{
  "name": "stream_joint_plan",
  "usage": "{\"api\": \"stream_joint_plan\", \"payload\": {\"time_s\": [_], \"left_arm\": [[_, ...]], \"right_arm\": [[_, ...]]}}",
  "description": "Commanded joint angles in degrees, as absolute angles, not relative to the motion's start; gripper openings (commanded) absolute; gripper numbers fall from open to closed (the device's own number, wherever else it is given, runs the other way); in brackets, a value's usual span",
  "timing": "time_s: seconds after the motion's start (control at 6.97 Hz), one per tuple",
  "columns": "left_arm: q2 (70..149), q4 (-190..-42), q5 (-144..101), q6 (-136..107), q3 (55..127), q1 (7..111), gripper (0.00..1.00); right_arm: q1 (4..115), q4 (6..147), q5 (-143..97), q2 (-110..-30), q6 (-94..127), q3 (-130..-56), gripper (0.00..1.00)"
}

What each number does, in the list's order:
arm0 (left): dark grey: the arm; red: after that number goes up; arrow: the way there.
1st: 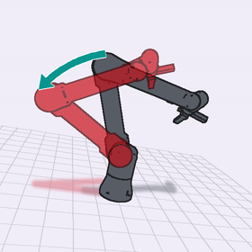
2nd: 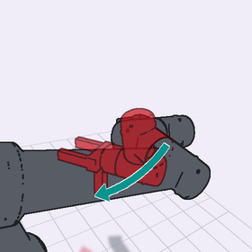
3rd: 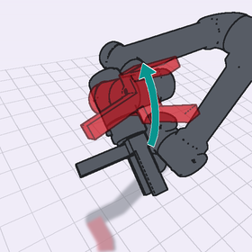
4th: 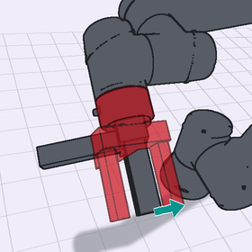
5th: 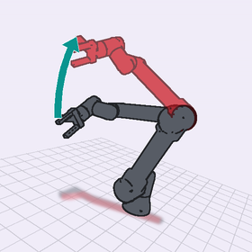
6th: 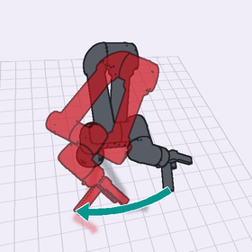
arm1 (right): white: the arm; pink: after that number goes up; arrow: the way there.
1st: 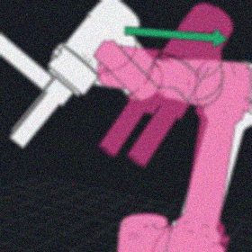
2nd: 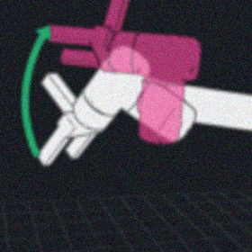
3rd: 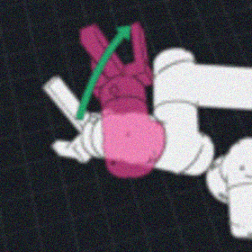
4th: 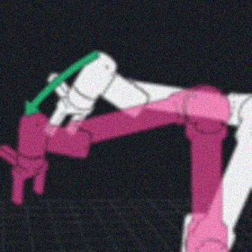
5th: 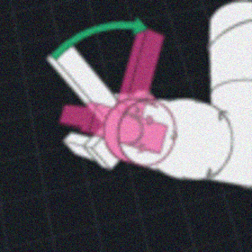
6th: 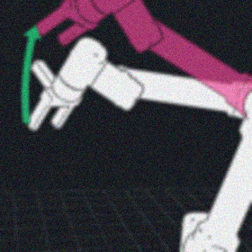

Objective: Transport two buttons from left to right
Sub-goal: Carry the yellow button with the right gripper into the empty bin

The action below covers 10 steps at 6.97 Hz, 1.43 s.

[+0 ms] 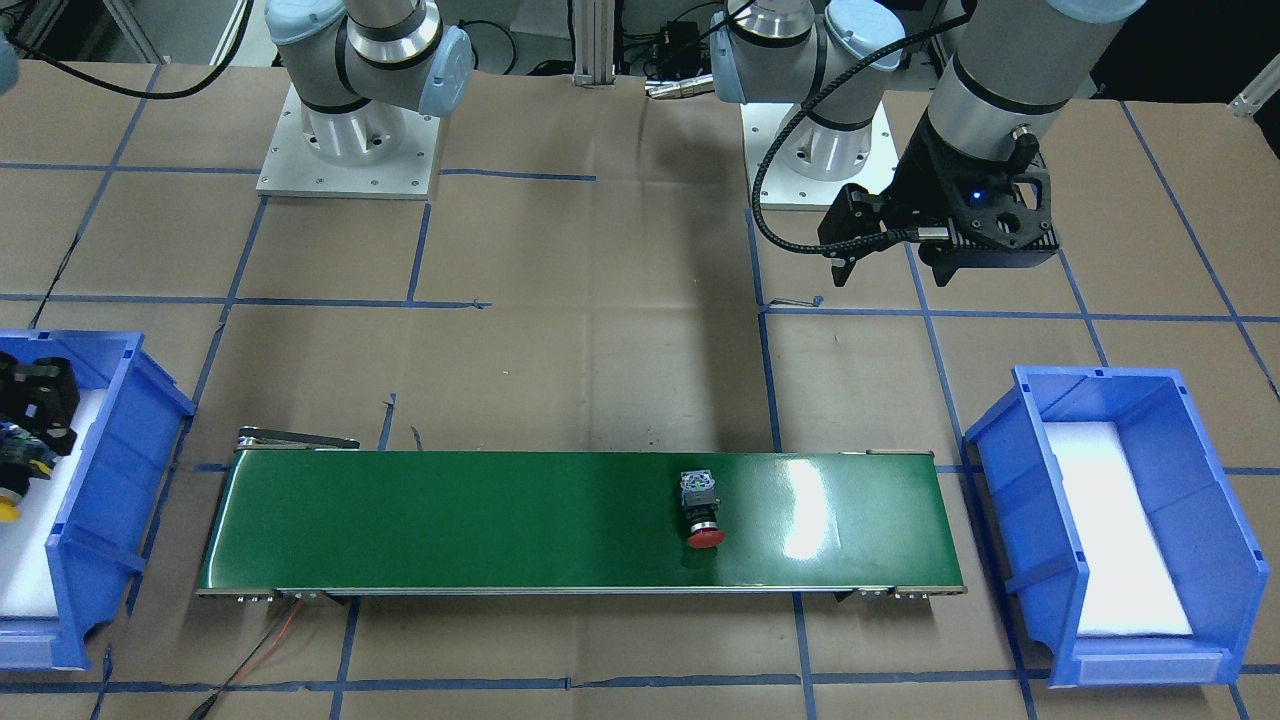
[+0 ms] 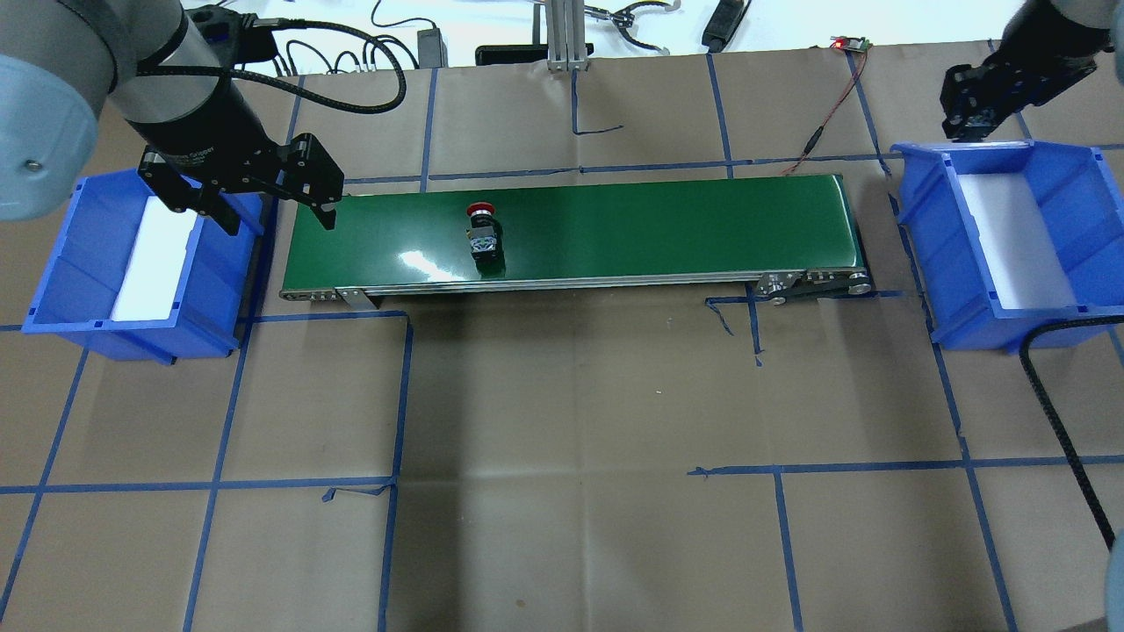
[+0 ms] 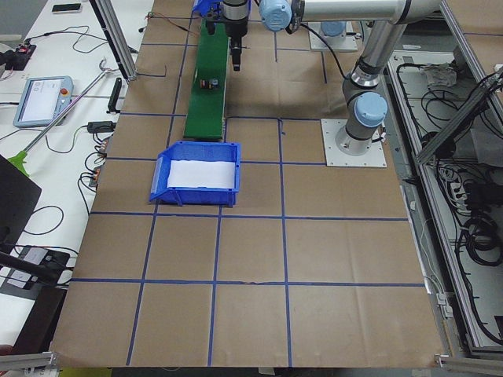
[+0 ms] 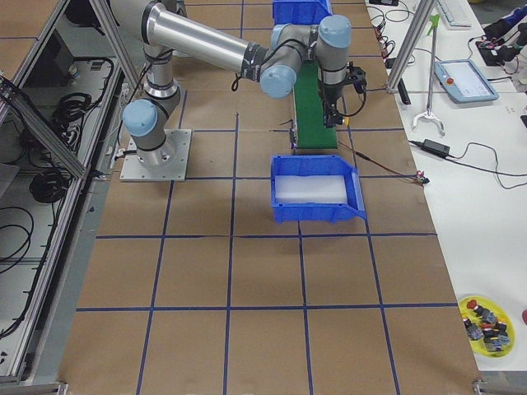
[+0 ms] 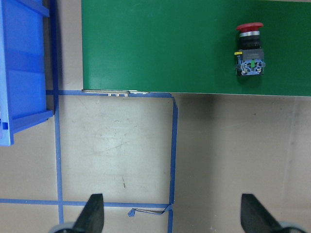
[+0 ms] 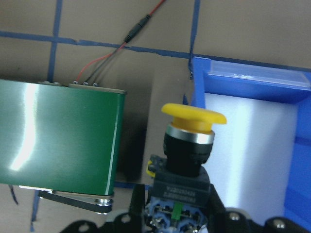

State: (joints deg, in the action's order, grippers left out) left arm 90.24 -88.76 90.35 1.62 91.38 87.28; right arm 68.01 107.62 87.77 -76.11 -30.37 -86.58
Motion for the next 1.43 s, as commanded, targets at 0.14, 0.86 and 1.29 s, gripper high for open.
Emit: {"api": "stream_joint_plan", "payload": {"time_s": [0.14, 0.86, 1.29], "left_arm": [[90.18, -88.68, 90.35, 1.85, 91.32, 87.28, 1.0], [90.26, -88.24, 90.35, 1.93, 91.32, 87.28, 1.0], [90.18, -88.24, 90.35, 1.93, 91.32, 87.28, 1.0]], "right_arm": [[58.03, 108.89, 87.02, -75.06, -46.72, -93.31, 0.01], [52.3, 121.71, 82.27, -72.09, -53.78, -104.66, 0.01], [52.29, 124.72, 82.88, -68.65, -55.11, -106.26, 0.04]]}}
